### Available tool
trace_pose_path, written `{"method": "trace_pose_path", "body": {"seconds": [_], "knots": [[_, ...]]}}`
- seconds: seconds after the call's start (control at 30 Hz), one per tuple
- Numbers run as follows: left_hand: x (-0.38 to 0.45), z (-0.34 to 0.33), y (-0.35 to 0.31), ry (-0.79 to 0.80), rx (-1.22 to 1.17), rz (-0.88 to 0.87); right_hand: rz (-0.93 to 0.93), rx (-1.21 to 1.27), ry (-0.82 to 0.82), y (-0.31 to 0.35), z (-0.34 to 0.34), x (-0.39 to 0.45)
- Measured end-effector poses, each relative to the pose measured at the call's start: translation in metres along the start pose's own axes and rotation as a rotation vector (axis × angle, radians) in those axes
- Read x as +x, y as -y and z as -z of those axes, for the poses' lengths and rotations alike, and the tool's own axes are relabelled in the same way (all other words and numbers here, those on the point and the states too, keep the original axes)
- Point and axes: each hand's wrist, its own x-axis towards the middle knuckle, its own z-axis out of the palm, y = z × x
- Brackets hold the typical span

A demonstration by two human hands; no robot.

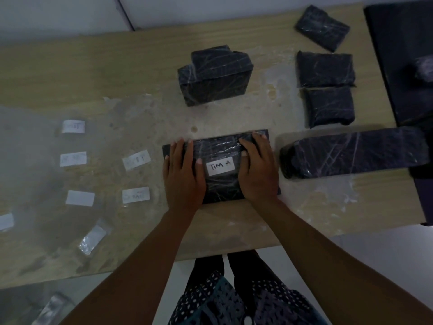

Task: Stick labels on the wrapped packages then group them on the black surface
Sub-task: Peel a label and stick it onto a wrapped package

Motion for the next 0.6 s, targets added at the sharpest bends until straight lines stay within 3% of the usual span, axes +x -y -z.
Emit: {"method": "trace_pose_path", "body": {"seconds": [0.23, 0.6], "knots": [[-0.005, -0.002, 0.002, 0.021, 0.085, -0.067, 0.038, -0.256, 0.125, -0.001, -0.005, -0.012], [-0.003, -0.003, 0.008, 0.046, 0.077, -0.097, 0.01, -0.199, 0.075, -0.001, -0.003, -0.007]]}}
